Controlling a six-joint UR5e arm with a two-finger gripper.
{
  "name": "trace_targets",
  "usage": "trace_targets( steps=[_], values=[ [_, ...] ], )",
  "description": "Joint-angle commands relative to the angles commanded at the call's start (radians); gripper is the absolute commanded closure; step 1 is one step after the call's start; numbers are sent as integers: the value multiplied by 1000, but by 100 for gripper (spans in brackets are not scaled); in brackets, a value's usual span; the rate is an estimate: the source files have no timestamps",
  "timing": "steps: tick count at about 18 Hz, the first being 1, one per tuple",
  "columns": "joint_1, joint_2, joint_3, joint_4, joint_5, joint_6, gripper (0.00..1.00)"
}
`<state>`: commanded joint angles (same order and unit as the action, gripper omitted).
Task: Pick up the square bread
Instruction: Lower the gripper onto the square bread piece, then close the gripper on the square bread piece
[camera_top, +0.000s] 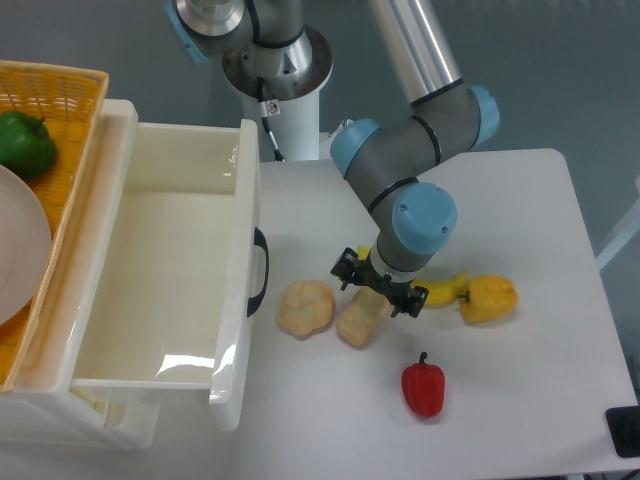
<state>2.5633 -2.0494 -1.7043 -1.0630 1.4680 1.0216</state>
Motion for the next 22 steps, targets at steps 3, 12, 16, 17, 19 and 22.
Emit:
trace_targets(
  steps=[3, 12, 16, 17, 19, 22],
  values=[
    [-2, -8, 0, 0, 2, -2, 0],
    [-2, -18, 11, 2, 2, -2, 30],
    [-2, -20, 17, 0, 2, -2, 44],
    [-2, -18, 18, 0, 2, -3, 53],
    [-2, -18, 20, 0, 2, -12, 78],
    [0, -17, 34, -2, 2, -17, 99]
  ],
)
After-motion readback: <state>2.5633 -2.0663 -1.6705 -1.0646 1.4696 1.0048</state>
